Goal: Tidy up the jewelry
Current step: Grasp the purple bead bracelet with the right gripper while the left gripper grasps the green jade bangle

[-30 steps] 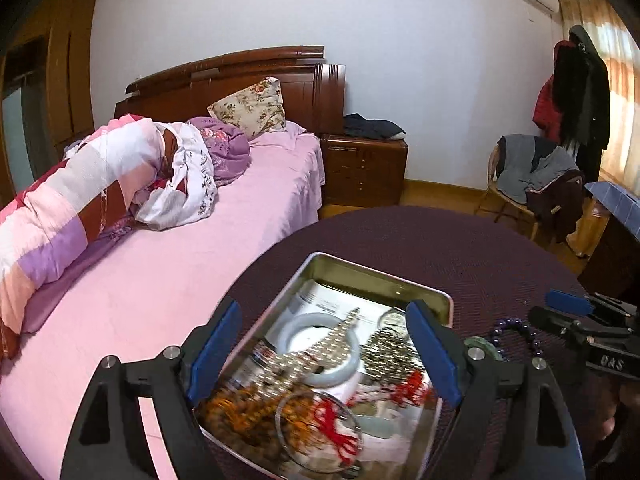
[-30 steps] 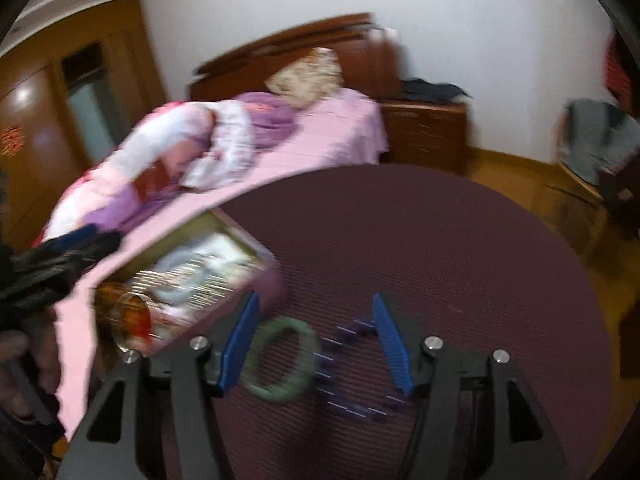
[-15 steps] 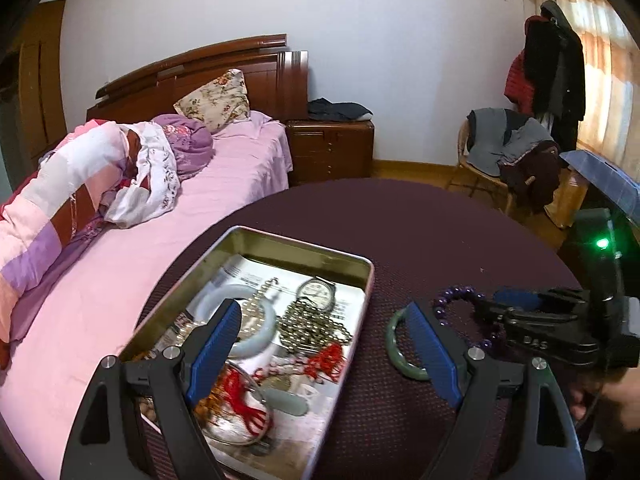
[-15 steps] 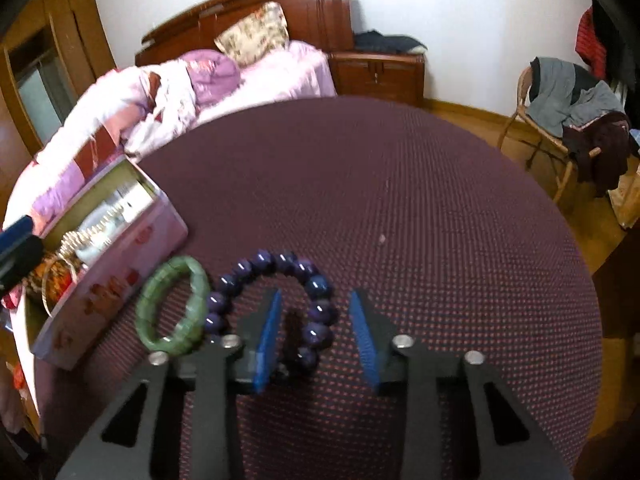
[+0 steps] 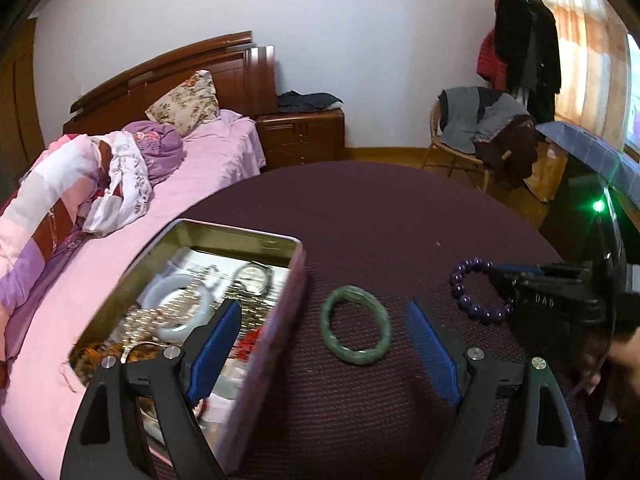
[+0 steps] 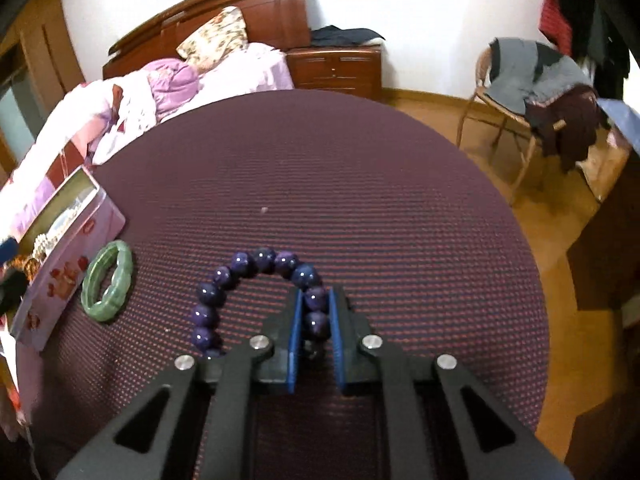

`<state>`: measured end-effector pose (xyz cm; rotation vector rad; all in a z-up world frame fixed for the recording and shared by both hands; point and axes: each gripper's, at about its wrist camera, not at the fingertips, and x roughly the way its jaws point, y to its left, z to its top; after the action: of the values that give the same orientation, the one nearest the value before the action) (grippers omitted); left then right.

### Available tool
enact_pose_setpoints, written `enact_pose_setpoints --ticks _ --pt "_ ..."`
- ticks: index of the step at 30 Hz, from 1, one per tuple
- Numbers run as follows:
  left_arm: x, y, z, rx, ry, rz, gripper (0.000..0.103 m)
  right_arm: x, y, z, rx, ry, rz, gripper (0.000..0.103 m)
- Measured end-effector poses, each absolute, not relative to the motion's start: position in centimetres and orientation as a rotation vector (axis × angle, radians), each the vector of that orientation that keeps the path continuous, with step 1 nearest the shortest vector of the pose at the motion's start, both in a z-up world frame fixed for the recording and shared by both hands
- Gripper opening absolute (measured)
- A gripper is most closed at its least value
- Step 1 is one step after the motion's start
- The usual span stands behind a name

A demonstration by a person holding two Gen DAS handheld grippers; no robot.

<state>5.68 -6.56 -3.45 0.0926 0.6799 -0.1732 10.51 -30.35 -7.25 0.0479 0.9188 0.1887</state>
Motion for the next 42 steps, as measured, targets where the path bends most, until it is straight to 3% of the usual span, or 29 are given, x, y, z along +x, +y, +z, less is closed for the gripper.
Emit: enact_pose_setpoints --ticks 11,13,20,32,36,42 --pt "7.7 -9.5 -6.4 0.131 0.804 -0.220 0.077 10.6 -28.9 -7.1 0.035 0.909 0.227 0.016" --pt "8.2 -9.7 -7.0 0.138 0.829 -0.210 0.068 10.6 -29.0 -7.1 0.033 0.907 0.229 0.016" --pt "9.6 -9.3 -8.5 0.102 0.904 -0.200 0.058 10.6 -28.9 -7.1 0.024 0.906 0.231 0.017" --pt "9.7 -9.6 -8.7 0.091 0.923 -0.209 0.055 10.6 -28.1 -7.1 0.009 0.907 0.249 0.022" --pt "10.0 -9.6 -8.4 0.100 0.914 -0.220 0.023 10.6 -28.1 -7.1 0.005 0.904 0.244 0.018" --pt "10.1 -9.3 -8.2 0.085 0.900 -0.234 0.016 10.1 -28.6 -6.7 0.048 0.867 0.260 0.017"
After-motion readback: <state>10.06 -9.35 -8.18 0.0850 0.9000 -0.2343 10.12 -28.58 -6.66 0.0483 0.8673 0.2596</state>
